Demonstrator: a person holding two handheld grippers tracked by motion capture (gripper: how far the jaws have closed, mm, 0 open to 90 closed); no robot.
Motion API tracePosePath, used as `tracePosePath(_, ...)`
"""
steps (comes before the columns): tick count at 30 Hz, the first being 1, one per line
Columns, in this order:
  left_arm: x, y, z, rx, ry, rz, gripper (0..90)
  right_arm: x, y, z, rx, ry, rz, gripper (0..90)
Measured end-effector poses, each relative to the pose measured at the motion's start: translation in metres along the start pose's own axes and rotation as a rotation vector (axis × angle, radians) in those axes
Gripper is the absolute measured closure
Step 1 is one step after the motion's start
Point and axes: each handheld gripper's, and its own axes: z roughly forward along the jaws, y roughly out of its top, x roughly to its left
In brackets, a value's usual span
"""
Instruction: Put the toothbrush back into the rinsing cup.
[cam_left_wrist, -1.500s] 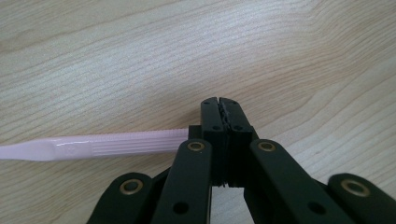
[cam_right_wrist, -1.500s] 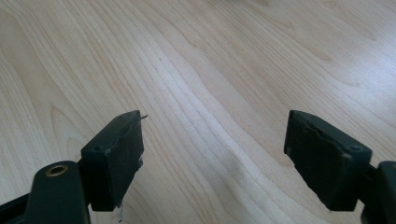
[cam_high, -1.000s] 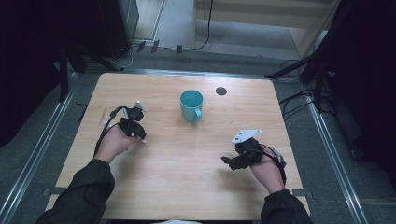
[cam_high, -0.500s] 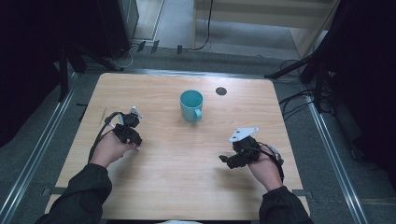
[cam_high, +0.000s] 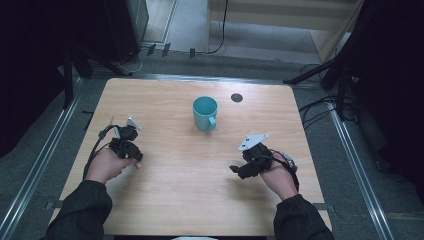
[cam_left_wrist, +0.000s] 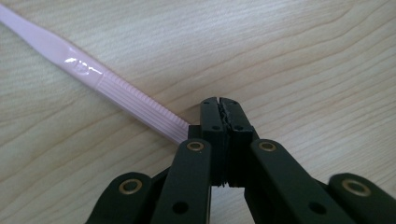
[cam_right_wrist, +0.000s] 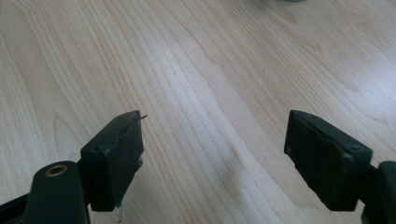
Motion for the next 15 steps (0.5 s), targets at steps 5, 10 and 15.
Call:
tracePosePath(5,0.005,-0.006,-0.001,0.006,-0.001,-0.018,88.6,0.0,0.005,0.003,0.004,0.01,-0.014,19.9)
tracePosePath(10,0.011,-0.013,-0.003,0.008,0.008,-0.039,88.1,0.0,0.008,0.006,-0.001,0.023,-0.015,19.7)
tracePosePath(15,0.019,-0.019,-0.005,0.014,0.008,-0.063,88.1,0.0,0.012,0.008,-0.004,0.042,-0.015,19.7)
